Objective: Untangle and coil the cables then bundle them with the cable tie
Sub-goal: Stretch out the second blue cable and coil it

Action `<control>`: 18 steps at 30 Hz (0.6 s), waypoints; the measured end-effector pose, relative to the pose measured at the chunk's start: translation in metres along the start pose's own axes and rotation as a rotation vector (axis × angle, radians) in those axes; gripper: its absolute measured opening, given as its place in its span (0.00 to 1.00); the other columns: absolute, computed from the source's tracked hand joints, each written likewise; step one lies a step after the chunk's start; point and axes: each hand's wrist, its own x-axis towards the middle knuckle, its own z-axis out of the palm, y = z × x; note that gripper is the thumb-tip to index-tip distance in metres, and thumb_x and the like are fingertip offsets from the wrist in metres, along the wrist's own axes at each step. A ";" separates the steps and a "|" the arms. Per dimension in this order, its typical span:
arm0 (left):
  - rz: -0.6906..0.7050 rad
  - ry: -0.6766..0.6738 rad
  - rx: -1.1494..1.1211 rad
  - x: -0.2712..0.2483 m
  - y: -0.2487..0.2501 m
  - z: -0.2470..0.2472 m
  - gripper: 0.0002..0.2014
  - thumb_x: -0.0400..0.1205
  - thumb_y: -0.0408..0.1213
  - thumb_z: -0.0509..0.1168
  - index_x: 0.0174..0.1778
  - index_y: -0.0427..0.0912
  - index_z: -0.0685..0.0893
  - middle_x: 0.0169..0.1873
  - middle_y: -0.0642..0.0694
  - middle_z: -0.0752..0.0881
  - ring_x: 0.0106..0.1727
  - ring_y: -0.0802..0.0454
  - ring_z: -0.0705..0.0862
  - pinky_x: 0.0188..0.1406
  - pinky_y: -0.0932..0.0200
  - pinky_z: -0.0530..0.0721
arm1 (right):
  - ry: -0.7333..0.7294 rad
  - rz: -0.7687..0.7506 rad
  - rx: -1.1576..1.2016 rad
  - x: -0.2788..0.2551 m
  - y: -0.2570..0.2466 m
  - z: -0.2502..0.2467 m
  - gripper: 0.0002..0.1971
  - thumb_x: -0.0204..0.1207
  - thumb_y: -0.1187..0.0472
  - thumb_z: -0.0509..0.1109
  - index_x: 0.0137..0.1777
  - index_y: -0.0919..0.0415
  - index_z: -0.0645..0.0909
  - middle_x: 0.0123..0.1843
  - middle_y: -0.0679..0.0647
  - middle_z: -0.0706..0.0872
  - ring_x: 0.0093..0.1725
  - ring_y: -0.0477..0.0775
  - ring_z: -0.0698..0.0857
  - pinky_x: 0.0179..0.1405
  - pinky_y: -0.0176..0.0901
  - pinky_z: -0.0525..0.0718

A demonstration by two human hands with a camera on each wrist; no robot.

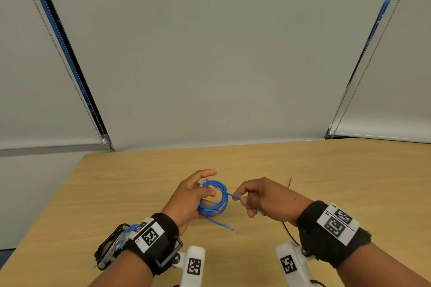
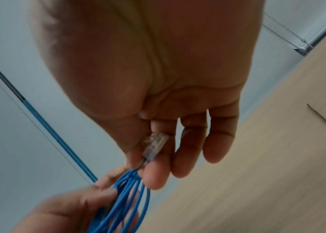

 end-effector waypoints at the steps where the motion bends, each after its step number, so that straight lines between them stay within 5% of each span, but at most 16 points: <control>1: 0.015 -0.002 0.061 0.000 0.001 0.002 0.13 0.86 0.33 0.67 0.56 0.57 0.91 0.49 0.36 0.85 0.34 0.42 0.89 0.42 0.45 0.90 | 0.011 -0.004 0.006 0.001 -0.001 0.000 0.08 0.84 0.62 0.66 0.56 0.54 0.87 0.35 0.49 0.89 0.34 0.42 0.82 0.36 0.33 0.77; 5: 0.132 0.056 0.223 0.004 0.000 0.008 0.13 0.89 0.35 0.62 0.46 0.46 0.92 0.37 0.43 0.87 0.24 0.53 0.81 0.30 0.51 0.87 | 0.023 -0.039 0.009 0.004 -0.006 -0.003 0.08 0.83 0.67 0.65 0.51 0.55 0.85 0.40 0.50 0.91 0.37 0.37 0.86 0.35 0.28 0.78; 11: 0.250 0.000 0.589 0.004 0.016 0.000 0.14 0.90 0.38 0.59 0.49 0.45 0.91 0.24 0.66 0.86 0.22 0.68 0.81 0.25 0.64 0.79 | -0.015 -0.096 -0.232 0.000 -0.007 -0.014 0.08 0.85 0.60 0.64 0.49 0.48 0.83 0.38 0.43 0.91 0.41 0.34 0.84 0.49 0.39 0.80; 15: 0.094 -0.154 0.577 0.002 0.018 -0.003 0.16 0.87 0.50 0.63 0.44 0.46 0.92 0.23 0.54 0.82 0.20 0.58 0.73 0.24 0.63 0.77 | 0.097 -0.130 -0.415 0.001 -0.003 -0.010 0.08 0.84 0.58 0.65 0.48 0.46 0.84 0.40 0.41 0.91 0.45 0.38 0.84 0.51 0.42 0.80; 18: 0.012 -0.226 0.395 0.001 0.014 -0.001 0.13 0.88 0.45 0.65 0.44 0.42 0.88 0.24 0.50 0.77 0.20 0.57 0.68 0.21 0.63 0.75 | 0.151 -0.146 -0.364 0.004 0.003 0.002 0.06 0.83 0.59 0.67 0.49 0.49 0.85 0.40 0.44 0.91 0.40 0.40 0.84 0.46 0.44 0.83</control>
